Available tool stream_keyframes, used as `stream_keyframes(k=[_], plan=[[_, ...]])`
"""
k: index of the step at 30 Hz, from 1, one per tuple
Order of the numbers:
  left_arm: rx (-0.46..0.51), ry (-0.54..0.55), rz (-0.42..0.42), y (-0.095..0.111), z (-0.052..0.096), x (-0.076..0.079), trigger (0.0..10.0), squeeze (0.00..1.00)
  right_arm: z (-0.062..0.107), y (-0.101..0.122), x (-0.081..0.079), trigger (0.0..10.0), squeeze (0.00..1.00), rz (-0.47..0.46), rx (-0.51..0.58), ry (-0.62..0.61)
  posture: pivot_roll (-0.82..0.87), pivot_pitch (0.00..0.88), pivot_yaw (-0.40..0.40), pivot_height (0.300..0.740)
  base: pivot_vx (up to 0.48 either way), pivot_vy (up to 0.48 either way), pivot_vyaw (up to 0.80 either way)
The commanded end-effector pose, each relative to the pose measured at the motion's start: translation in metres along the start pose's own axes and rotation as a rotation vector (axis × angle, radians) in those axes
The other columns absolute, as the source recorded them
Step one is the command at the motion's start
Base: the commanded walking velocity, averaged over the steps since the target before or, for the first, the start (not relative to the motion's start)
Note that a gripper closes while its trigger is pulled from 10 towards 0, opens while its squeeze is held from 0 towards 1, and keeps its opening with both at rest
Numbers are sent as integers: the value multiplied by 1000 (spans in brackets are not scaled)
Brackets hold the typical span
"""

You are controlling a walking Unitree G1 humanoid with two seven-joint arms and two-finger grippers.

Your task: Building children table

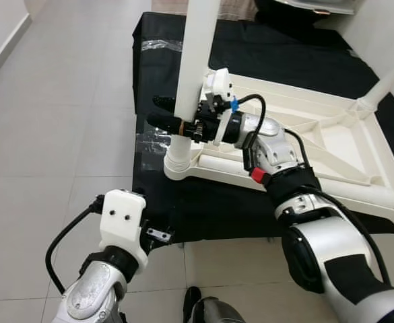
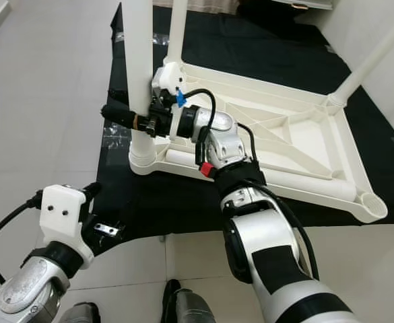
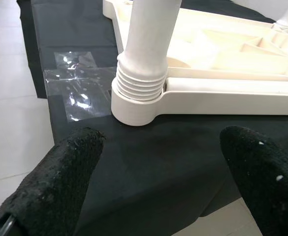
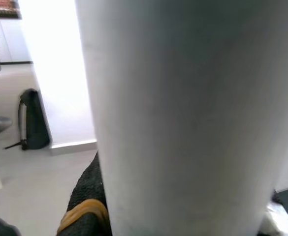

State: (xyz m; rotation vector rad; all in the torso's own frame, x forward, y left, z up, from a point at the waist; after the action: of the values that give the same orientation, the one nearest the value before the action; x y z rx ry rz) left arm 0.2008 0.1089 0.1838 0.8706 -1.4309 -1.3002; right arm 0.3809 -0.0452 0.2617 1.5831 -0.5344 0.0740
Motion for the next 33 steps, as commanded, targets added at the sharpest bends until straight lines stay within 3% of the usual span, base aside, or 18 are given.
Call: stream_keyframes(k=[1,3,5,8,10,13,15,25,33], plan=[[-14,-6,-12,-3,-1,0,10000,0,8,-59,-14,10000,0,-201,-243,-113,123,280,-170,740,0,0,0],[-14,-6,-12,-3,-1,0,10000,0,8,-59,-14,10000,0,-201,-243,-113,123,280,-170,740,0,0,0],[-13,-9,-16,-3,-2,0,10000,0,9,-61,1,10000,0,-226,-282,-329,124,283,-173,740,0,0,0],[-14,-10,-20,-3,-2,0,10000,0,11,-63,5,10000,0,-252,-303,-413,125,285,-172,740,0,0,0],[-15,-12,-25,-3,-2,-1,10000,0,20,-66,16,10000,0,-291,-319,-598,124,287,-172,740,0,0,0],[-15,-12,-26,-3,-2,-1,10000,0,23,-67,19,10000,0,-313,-318,-668,124,287,-172,740,0,0,0],[-15,-12,-30,-3,-2,-2,10000,0,31,-68,24,10000,0,-313,-322,-782,123,288,-168,740,0,0,0],[-11,-14,-47,-2,-4,-5,10000,0,35,-69,26,10000,0,-265,-336,-970,124,289,-164,740,0,0,0],[-9,-18,-48,-1,-4,-5,10000,0,26,-69,23,10000,0,-211,-456,-1167,123,289,-161,740,0,0,0]])
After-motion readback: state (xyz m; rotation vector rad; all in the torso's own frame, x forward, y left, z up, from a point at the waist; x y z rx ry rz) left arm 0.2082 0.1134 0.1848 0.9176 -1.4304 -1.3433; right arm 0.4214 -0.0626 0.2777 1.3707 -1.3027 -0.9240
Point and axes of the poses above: a point about 5 cm out from each wrist's last joint towards the gripper, its own z axis pointing back from the gripper into the wrist, its own y axis along the axis of the wrist's last joint, x = y × z, the point moved 1 cm from there along -z, pointing out of the wrist towards the gripper, and after that the axes turned 9 degrees about z, right-handed, at the moved point
